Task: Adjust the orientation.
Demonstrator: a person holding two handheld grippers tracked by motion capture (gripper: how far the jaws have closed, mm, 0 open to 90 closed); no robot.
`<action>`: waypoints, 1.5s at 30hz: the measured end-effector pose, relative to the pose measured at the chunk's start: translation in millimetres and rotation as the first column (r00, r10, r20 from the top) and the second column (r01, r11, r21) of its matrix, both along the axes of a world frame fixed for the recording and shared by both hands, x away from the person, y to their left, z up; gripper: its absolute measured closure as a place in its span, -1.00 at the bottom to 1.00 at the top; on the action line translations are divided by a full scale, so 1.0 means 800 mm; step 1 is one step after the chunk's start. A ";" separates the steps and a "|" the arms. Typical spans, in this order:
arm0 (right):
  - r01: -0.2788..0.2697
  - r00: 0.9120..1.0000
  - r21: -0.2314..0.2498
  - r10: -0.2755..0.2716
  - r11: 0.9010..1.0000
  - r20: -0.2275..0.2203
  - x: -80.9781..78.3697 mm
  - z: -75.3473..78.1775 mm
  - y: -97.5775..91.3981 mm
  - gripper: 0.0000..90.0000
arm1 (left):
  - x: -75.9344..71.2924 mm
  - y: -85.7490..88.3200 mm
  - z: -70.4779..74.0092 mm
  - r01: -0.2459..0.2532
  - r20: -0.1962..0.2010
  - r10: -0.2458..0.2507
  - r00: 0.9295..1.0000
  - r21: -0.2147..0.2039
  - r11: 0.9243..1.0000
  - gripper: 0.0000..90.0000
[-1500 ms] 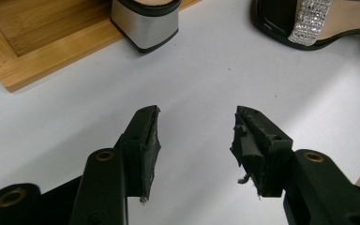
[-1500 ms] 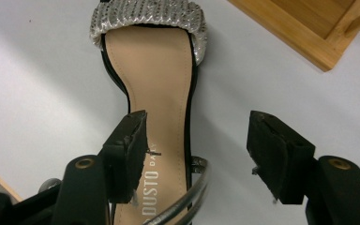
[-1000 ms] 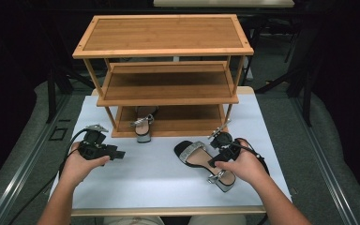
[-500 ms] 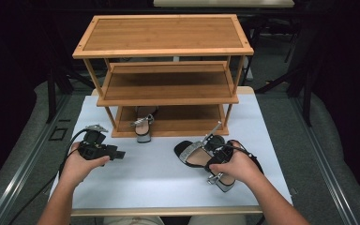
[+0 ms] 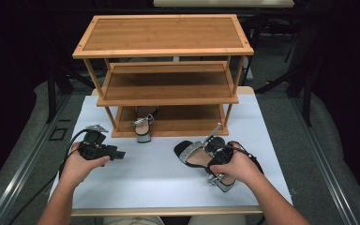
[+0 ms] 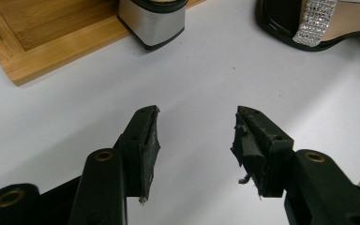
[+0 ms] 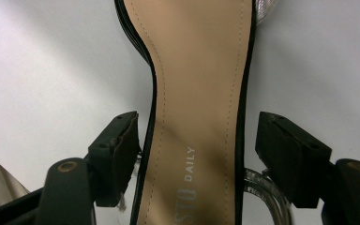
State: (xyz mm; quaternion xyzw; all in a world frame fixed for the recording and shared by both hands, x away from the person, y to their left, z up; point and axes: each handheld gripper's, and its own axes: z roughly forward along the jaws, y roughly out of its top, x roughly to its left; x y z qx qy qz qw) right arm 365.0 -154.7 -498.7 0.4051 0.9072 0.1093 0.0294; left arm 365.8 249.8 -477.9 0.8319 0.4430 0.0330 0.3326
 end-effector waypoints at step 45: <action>0.131 0.991 0.089 -0.134 0.987 0.022 0.031 0.021 0.009 -0.07 | 0.000 0.006 -0.001 -0.012 -0.004 0.012 1.000 -0.002 1.000 0.11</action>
